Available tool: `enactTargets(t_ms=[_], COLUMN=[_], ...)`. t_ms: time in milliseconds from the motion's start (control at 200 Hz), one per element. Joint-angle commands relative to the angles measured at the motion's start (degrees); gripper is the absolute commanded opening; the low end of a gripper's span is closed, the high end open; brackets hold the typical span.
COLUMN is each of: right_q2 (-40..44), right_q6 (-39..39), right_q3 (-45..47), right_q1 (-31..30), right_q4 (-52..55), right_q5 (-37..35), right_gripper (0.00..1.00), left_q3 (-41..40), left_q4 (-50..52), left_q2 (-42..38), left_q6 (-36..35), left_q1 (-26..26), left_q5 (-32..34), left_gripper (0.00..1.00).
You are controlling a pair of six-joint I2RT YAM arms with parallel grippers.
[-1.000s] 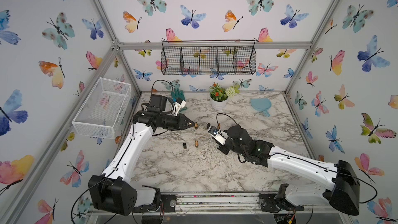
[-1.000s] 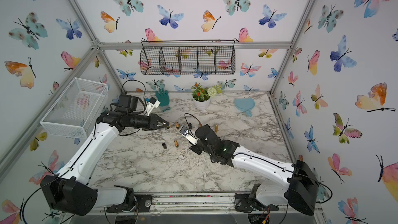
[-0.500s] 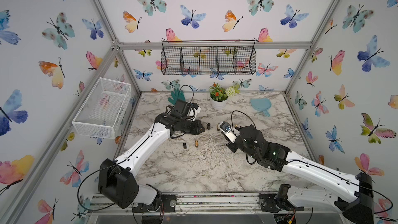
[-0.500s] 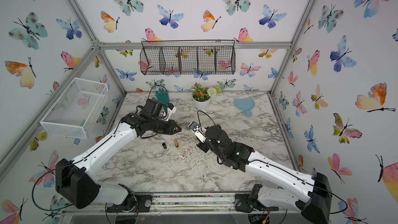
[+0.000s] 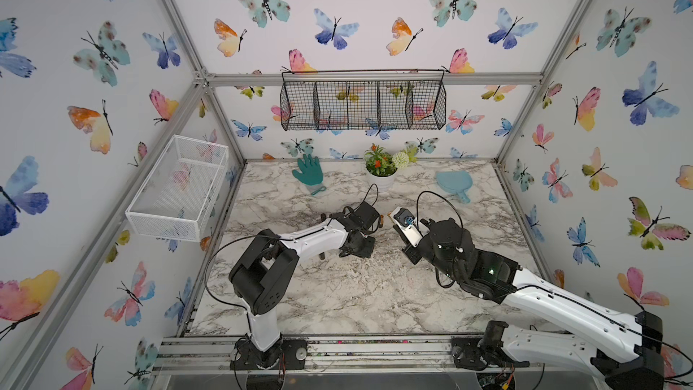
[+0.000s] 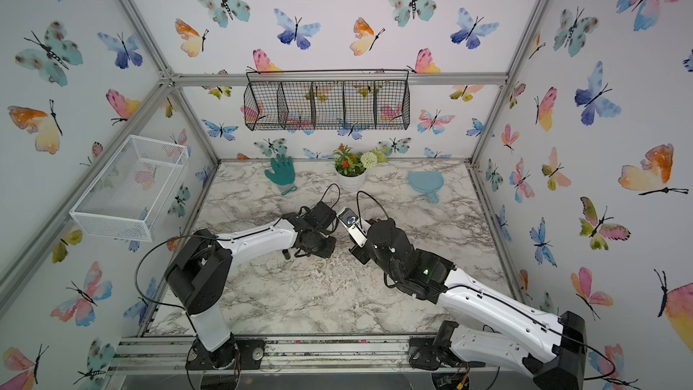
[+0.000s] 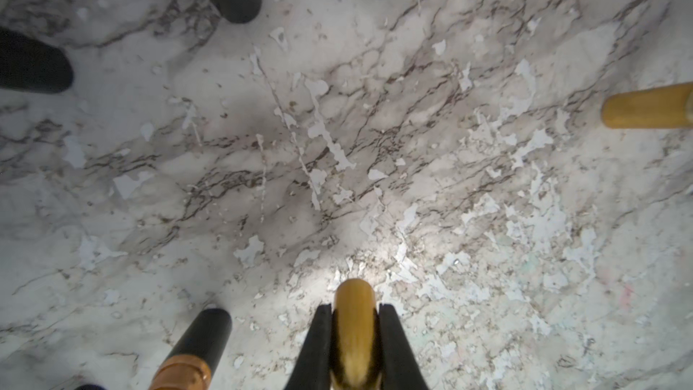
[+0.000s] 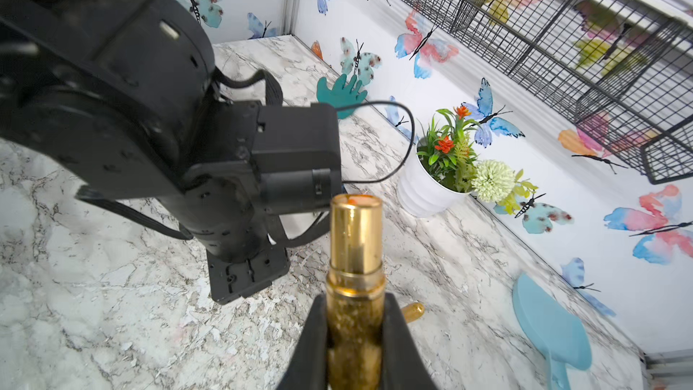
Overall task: Open the lipstick cap
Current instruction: Place the cover at the center of the board.
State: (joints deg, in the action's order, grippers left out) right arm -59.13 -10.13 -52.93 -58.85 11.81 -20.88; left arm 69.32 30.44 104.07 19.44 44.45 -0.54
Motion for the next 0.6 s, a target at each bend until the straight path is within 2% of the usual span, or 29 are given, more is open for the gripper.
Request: enactTargets(t_ms=[0,80,420,511,596], right_q2=[0.0,-0.2,-0.8,-0.9,-1.1], right_q6=[0.7,0.5,0.3,0.2,0.2], right_q3=[1.0,1.2,1.7,1.8,1.5], right_q1=[0.0,0.0,0.0,0.0,0.0], right_q4=[0.1,-0.3,-0.5,-0.7,-0.7], right_q5=[-0.8,-0.9,-1.0,-1.0,-0.9], right_gripper=[0.02,0.02,0.02,0.02,0.02], left_q3=[0.8,0.7,1.2,1.4,1.9], left_q4=[-1.3,-1.4,0.6,0.8,0.9], left_q2=[1.1,2.0,4.5,4.7,4.6], left_q6=[-0.6,-0.6,-1.1,-1.5,-1.5], left_q1=[0.7,1.0,1.7,1.7,1.7], left_q5=[2.4,2.6,6.0,5.6,5.0], left_gripper=[0.10,0.13,0.16,0.22,0.37])
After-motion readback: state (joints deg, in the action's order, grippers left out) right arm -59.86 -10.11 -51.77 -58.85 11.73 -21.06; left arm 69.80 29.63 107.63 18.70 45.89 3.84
